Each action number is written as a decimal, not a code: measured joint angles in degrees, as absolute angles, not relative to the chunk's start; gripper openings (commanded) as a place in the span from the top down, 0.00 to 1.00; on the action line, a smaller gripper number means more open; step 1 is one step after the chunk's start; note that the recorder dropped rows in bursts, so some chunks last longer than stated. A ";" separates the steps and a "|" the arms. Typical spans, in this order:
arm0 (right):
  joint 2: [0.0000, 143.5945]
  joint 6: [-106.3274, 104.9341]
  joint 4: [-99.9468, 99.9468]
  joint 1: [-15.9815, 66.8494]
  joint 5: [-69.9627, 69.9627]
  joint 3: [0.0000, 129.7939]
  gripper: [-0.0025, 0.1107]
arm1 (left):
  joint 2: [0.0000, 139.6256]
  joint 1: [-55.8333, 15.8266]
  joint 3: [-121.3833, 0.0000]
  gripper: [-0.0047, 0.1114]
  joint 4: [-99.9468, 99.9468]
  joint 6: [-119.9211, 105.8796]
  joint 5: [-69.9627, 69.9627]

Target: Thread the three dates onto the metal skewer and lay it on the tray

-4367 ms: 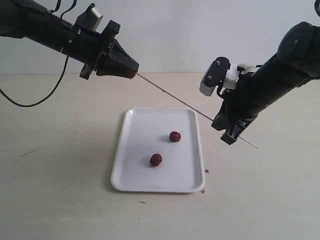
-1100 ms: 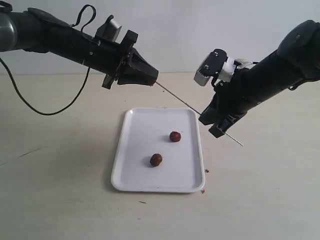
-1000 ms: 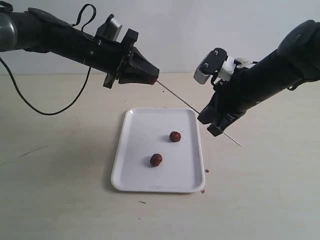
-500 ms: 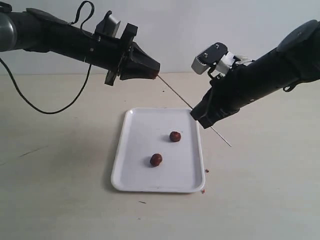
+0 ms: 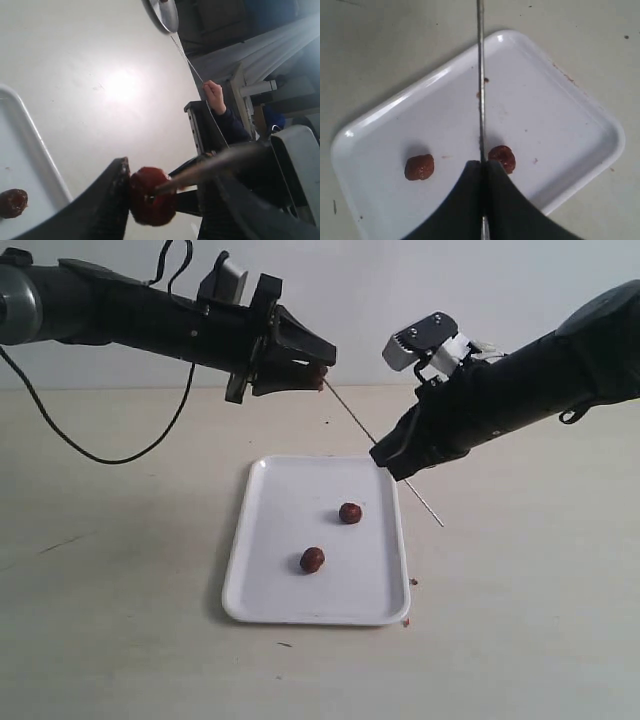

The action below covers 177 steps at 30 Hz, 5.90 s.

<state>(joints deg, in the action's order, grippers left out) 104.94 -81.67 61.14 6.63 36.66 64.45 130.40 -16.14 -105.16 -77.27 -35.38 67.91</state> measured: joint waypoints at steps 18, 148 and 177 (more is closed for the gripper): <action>104.94 -79.24 68.15 6.63 27.74 64.45 0.98 | 130.40 -15.46 -105.16 0.44 -77.73 -38.94 69.41; 95.28 -37.66 25.21 0.18 28.28 64.45 0.98 | 127.17 -35.22 -103.05 0.72 -31.47 -87.60 57.97; 99.95 -53.00 39.27 -1.11 43.73 64.45 0.98 | 129.83 -20.40 -106.57 0.73 -90.97 -30.84 33.80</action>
